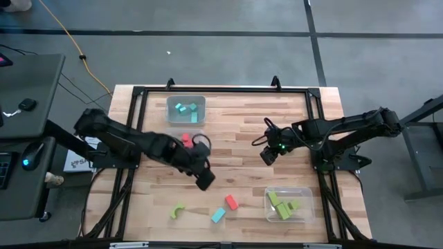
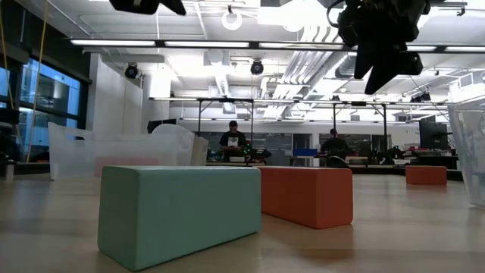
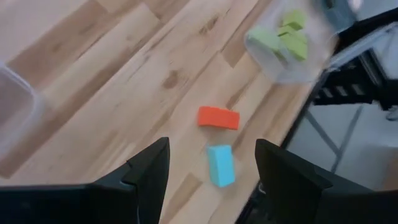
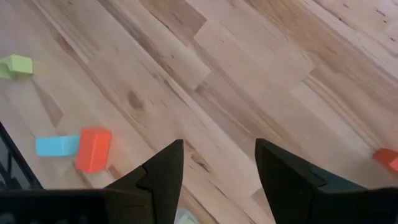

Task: Sort & place blocks by color
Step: Put the blue block into the gray bin

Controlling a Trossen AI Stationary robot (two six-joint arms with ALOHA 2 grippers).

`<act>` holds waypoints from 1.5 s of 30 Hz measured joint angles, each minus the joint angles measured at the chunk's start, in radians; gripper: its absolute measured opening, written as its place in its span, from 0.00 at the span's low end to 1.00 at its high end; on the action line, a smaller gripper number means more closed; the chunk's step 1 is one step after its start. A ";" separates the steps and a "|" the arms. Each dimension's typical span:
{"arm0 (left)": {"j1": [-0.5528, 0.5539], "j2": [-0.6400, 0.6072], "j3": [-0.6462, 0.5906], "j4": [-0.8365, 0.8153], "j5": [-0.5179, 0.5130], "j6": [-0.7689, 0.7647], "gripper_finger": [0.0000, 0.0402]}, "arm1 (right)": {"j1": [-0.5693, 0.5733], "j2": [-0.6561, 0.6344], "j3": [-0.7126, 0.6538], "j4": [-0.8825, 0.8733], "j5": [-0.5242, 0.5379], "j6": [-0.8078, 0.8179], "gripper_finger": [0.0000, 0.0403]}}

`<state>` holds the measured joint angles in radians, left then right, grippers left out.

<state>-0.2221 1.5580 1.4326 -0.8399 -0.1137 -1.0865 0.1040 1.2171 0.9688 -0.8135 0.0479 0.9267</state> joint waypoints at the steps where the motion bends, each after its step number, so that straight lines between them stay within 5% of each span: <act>1: -0.010 0.015 0.000 0.001 -0.012 -0.017 0.53 | 0.000 0.000 0.000 0.000 0.000 -0.009 0.47; 23: -0.155 0.303 0.000 0.211 -0.112 -0.208 0.53 | 0.000 0.000 0.000 -0.019 0.013 -0.038 0.47; 45: -0.245 0.449 0.000 0.277 -0.099 -0.316 0.53 | 0.000 0.000 0.000 -0.021 0.032 -0.055 0.47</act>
<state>-0.4671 2.0075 1.4326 -0.5633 -0.2128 -1.4020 0.1042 1.2171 0.9684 -0.8349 0.0803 0.8721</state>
